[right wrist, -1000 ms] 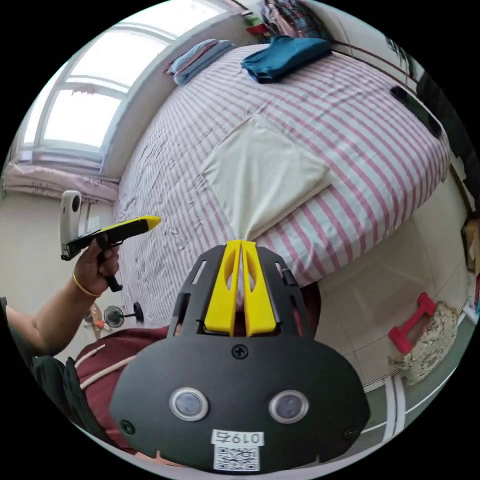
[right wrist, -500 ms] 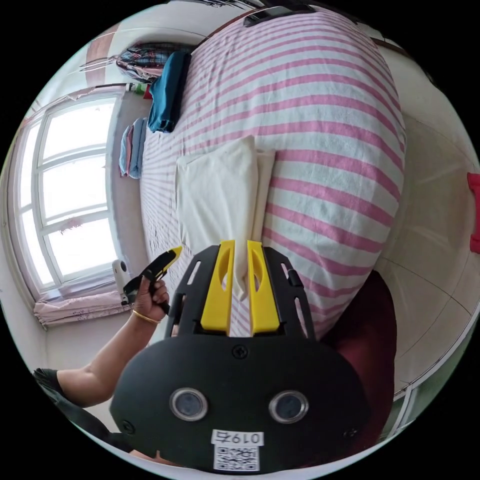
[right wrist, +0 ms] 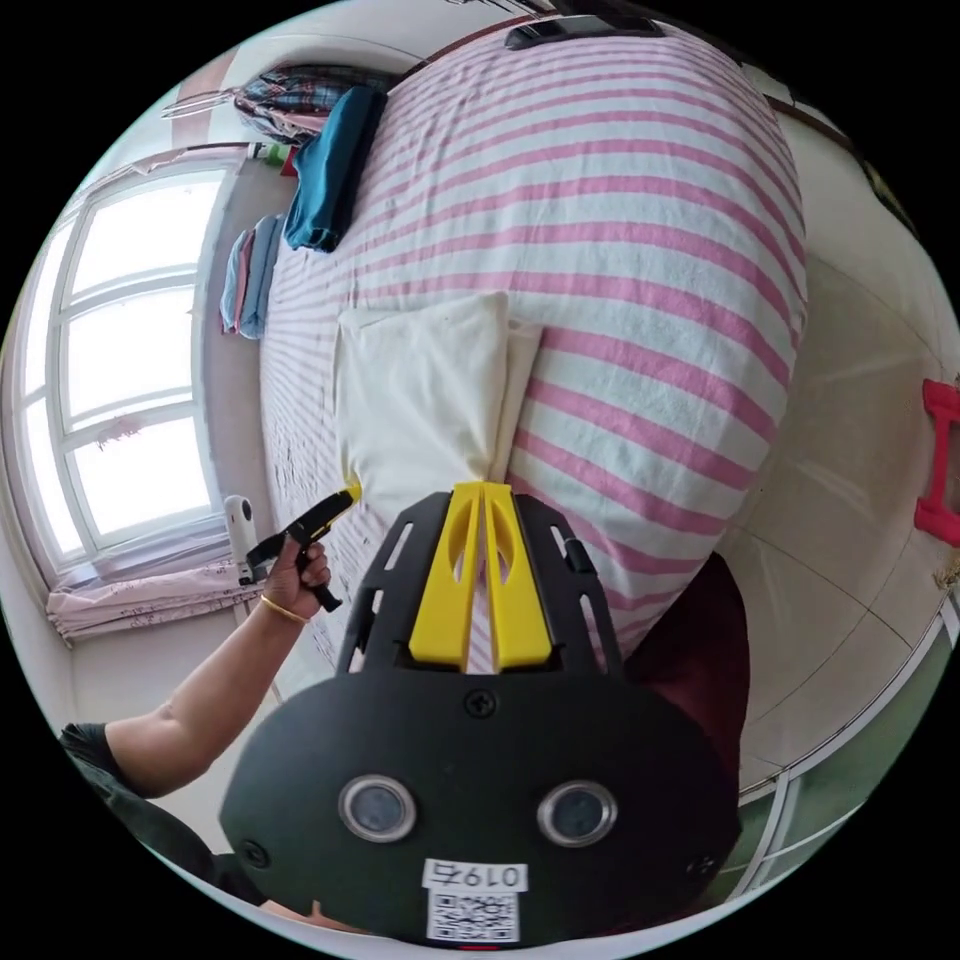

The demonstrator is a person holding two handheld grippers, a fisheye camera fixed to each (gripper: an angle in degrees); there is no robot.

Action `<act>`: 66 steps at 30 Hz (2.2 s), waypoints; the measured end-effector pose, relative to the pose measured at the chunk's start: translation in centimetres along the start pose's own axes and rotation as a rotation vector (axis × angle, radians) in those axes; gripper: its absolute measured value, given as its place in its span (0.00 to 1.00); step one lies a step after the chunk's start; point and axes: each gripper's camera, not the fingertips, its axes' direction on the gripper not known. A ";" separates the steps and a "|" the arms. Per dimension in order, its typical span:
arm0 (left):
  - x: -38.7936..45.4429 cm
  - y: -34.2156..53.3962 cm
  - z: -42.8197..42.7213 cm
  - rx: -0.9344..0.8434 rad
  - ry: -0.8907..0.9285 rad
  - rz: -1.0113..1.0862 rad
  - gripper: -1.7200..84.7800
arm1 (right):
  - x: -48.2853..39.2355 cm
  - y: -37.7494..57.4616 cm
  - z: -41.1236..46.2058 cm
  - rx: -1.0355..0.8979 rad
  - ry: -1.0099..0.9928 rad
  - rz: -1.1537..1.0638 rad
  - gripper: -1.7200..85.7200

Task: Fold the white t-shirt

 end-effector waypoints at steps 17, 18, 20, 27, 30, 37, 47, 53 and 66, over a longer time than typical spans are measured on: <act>-1.1 -1.8 -2.4 0.087 0.112 0.064 0.03 | -0.6 -7.8 1.5 0.037 -0.020 -0.030 0.06; -0.5 -1.4 -2.4 0.089 0.133 0.093 0.03 | -0.7 -8.5 1.6 0.046 -0.018 -0.032 0.06; 2.3 -0.1 -1.1 0.048 0.162 0.196 0.03 | -0.9 -9.5 1.9 0.043 -0.021 -0.035 0.06; 5.1 1.2 3.5 -0.069 0.221 0.220 0.03 | -1.8 -12.0 3.4 0.029 -0.042 -0.022 0.03; 5.4 1.1 4.6 -0.104 0.229 0.234 0.03 | -2.2 -12.7 3.6 0.031 -0.059 -0.018 0.02; 4.9 0.3 5.7 -0.181 0.149 0.271 0.03 | -2.2 -13.7 2.8 0.013 -0.016 -0.033 0.01; 4.9 -0.7 5.6 -0.215 0.097 0.285 0.03 | -4.3 -16.6 2.6 -0.074 0.003 -0.080 0.07; 4.4 -0.6 5.3 -0.209 0.107 0.264 0.03 | -4.9 -17.5 1.5 -0.049 -0.009 -0.079 0.08; 4.0 0.5 4.9 -0.227 0.117 0.255 0.03 | -5.3 -17.4 1.1 -0.045 -0.005 -0.007 0.02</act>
